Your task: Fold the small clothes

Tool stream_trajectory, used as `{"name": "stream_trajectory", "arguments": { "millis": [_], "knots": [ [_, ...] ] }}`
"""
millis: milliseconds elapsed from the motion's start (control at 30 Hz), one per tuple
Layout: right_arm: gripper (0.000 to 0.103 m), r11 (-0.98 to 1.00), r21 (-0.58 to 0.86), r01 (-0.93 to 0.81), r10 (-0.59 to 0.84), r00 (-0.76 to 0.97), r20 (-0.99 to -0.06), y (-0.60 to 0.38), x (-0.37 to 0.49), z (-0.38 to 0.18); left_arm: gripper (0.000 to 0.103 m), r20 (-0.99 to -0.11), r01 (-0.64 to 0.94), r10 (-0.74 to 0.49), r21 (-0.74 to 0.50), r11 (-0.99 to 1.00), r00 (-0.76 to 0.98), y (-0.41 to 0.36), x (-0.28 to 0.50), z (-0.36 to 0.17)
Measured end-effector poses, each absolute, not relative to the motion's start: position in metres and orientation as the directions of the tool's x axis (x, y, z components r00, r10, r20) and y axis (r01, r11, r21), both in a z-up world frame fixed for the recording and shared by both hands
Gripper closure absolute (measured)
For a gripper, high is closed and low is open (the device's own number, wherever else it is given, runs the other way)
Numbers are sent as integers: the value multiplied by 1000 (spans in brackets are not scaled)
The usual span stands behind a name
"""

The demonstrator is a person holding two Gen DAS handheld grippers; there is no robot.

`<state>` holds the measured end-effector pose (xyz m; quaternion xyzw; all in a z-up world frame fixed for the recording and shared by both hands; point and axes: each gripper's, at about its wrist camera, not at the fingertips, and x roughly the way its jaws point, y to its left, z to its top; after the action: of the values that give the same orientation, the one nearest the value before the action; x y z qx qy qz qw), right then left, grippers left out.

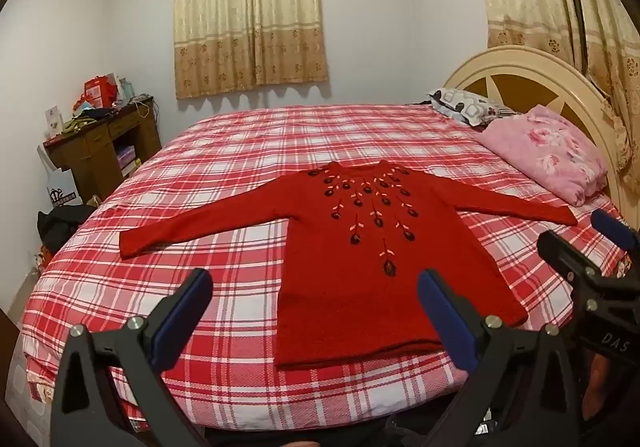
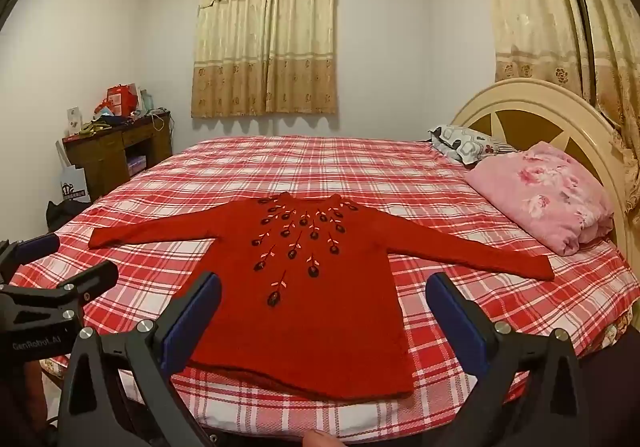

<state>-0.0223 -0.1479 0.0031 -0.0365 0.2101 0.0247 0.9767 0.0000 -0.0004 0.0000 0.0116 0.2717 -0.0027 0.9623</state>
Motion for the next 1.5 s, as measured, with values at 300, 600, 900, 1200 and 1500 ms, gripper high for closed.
{"name": "stream_trajectory", "arguments": {
  "millis": [300,600,900,1200,1500],
  "knots": [
    [1,996,-21,-85,65,872,-484,-151,-13,-9,0,-528,-14,17,10,1000,849,13,0,1],
    [1,997,-15,-81,62,862,-504,-149,-9,-10,0,-536,-28,42,34,999,843,12,8,-6],
    [1,997,-7,-74,61,865,-497,-152,-9,-11,0,-542,-21,41,43,999,839,8,9,-11],
    [1,998,4,-59,53,865,-499,-156,-7,-12,0,-551,-25,47,48,999,833,4,12,-17],
    [1,999,7,-52,49,863,-503,-158,-5,-15,0,-561,-29,52,51,998,826,7,15,-22]
  ]
}}
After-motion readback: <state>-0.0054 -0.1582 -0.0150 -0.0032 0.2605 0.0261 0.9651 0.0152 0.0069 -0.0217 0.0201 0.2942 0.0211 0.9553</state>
